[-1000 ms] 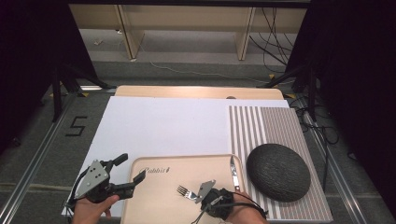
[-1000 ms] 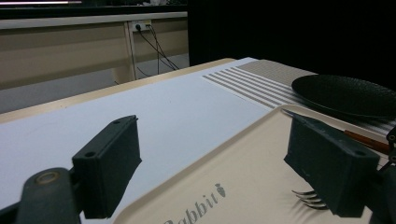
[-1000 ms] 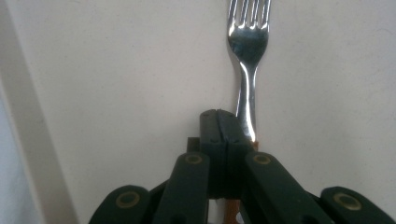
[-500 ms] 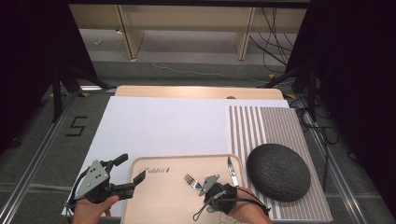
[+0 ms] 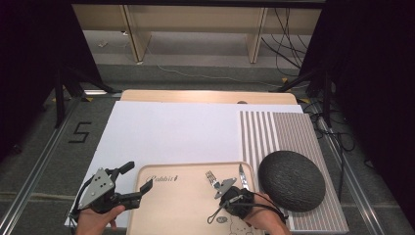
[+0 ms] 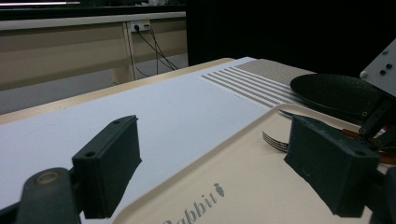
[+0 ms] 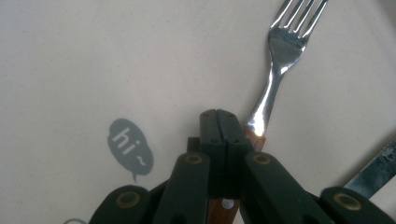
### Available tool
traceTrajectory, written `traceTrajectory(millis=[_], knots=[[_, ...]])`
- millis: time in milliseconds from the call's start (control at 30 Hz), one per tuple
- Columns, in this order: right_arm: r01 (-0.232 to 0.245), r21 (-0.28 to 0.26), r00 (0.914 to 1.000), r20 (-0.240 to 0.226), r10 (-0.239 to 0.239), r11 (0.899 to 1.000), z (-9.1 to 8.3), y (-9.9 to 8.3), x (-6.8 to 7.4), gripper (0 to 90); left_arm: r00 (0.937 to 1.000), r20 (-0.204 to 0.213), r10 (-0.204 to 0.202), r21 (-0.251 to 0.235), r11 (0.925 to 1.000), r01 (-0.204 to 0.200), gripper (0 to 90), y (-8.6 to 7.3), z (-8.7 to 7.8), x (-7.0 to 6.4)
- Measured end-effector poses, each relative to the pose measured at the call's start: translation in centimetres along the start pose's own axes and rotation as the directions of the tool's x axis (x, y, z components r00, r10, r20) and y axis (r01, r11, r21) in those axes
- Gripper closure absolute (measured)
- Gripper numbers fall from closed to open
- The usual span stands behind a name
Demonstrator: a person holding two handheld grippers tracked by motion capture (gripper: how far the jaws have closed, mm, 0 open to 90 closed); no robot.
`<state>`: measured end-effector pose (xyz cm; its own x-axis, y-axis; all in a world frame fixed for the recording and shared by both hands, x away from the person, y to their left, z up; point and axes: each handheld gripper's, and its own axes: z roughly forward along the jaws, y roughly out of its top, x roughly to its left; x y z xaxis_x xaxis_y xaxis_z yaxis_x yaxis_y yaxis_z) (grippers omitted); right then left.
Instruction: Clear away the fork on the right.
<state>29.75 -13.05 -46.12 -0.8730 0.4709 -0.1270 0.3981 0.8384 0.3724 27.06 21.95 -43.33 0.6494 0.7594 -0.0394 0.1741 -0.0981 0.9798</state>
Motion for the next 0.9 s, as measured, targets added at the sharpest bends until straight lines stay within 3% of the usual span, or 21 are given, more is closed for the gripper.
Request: traceTrajectory(millis=[900], knots=[[-0.07,0.022,0.9973,0.026,0.069,0.997,-0.5,-1.3,-1.7,90.0,1.0,0.001,0.004,-0.002,1.0,-0.004,16.8,0.1,-0.1,0.0]])
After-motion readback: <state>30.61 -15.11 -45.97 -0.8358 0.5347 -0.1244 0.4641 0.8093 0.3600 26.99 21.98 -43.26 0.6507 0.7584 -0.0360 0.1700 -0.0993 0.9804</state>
